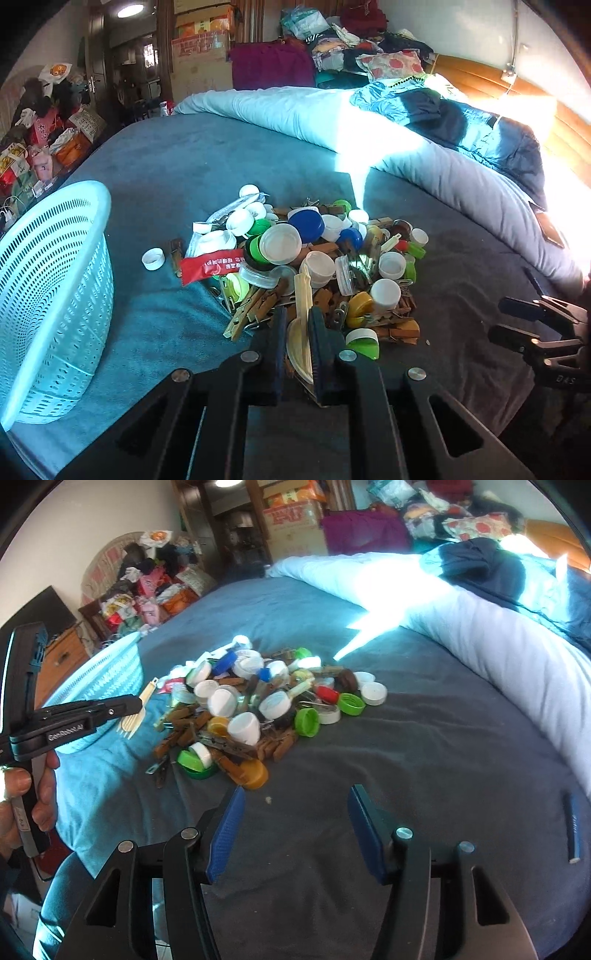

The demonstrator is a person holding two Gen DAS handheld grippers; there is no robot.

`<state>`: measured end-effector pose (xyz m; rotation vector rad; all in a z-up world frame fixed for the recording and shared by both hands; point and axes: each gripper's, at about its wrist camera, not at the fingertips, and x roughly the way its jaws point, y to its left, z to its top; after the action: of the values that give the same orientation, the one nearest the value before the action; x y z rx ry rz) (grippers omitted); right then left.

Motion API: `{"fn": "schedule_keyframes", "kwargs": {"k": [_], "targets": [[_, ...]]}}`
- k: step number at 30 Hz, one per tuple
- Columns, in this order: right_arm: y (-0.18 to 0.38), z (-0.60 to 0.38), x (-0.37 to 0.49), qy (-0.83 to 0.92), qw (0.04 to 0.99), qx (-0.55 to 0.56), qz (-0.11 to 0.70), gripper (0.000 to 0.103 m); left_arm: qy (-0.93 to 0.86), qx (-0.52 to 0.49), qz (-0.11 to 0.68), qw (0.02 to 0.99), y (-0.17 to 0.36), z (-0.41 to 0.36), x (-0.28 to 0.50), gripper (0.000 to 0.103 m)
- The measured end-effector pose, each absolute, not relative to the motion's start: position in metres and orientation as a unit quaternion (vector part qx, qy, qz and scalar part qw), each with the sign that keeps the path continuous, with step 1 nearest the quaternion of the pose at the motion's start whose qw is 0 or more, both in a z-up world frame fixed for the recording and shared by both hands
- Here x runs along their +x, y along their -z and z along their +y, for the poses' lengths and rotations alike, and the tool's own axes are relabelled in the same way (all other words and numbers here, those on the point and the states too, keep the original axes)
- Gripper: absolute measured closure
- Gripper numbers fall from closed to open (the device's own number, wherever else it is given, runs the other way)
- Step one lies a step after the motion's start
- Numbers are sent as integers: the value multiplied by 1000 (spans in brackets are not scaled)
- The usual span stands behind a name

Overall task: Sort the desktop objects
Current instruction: 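Grasp a wooden clothespin with the right tool while the left tool holds the fork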

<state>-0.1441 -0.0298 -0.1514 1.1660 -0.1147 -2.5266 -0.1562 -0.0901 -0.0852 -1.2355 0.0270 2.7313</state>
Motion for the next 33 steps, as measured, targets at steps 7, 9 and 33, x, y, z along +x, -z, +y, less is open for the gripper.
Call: {"fn": "schedule_keyframes", "kwargs": {"k": [7, 9, 33], "targets": [[174, -63, -171, 866, 253, 432, -10, 51, -910, -408, -26, 62, 82, -115, -154, 91], [178, -75, -181, 855, 282, 436, -11, 59, -910, -409, -32, 63, 85, -120, -160, 91], [163, -96, -157, 842, 282, 459, 20, 89, -911, -402, -55, 77, 67, -133, -127, 91]]}}
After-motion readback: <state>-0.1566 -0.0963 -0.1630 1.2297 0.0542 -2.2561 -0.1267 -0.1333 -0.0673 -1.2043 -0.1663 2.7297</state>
